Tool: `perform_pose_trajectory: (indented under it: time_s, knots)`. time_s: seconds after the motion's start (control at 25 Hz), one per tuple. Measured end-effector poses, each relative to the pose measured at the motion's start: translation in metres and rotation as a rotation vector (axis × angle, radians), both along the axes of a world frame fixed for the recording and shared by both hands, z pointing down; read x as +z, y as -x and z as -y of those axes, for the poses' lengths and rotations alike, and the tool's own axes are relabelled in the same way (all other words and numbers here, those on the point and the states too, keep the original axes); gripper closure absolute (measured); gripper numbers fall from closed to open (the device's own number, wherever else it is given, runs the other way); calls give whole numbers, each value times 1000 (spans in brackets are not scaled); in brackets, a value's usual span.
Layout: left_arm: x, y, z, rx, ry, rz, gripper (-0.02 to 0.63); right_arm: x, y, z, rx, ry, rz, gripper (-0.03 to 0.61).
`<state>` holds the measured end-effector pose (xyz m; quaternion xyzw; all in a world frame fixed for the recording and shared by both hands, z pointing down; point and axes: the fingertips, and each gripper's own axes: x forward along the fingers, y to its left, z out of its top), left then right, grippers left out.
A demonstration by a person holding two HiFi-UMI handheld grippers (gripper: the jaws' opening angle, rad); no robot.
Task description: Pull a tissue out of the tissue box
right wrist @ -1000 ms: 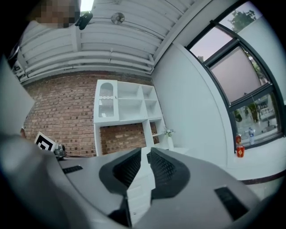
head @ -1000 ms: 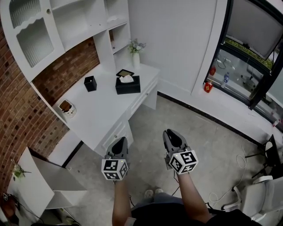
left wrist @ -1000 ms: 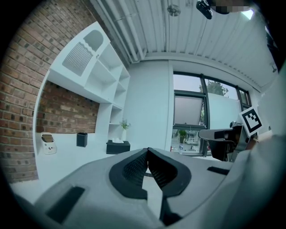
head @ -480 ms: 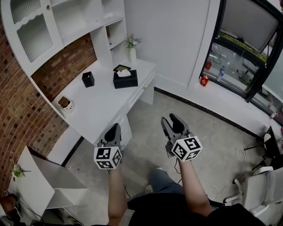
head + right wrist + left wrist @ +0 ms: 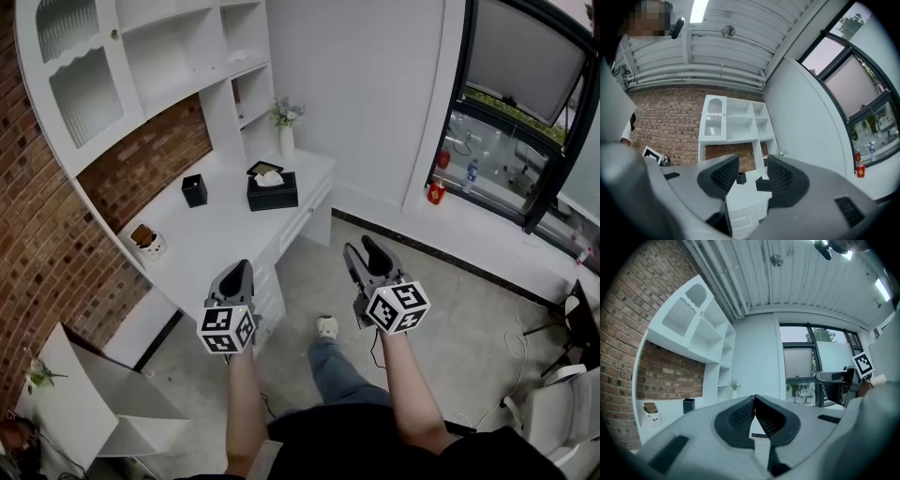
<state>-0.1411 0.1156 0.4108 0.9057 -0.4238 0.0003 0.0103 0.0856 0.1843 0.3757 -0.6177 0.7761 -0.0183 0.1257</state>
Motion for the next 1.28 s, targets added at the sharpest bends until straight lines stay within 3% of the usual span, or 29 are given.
perform_pose_trajectory:
  time_s: [0.4,0.68,1.04,1.28]
  knots:
    - [12,-7,90,-65,-2,-5,604,9,-23,94,-34,-3,-30,411]
    - [43,-30,187,-113,36,40,604,37,-44,219,-98,49,0,411]
    - [71,-62,321,-174,77,97,604,71,-48,388,-253,154,-24,411]
    - [83,-71,386,-220,102,139,604,94,-52,473,-324,205,-12,411]
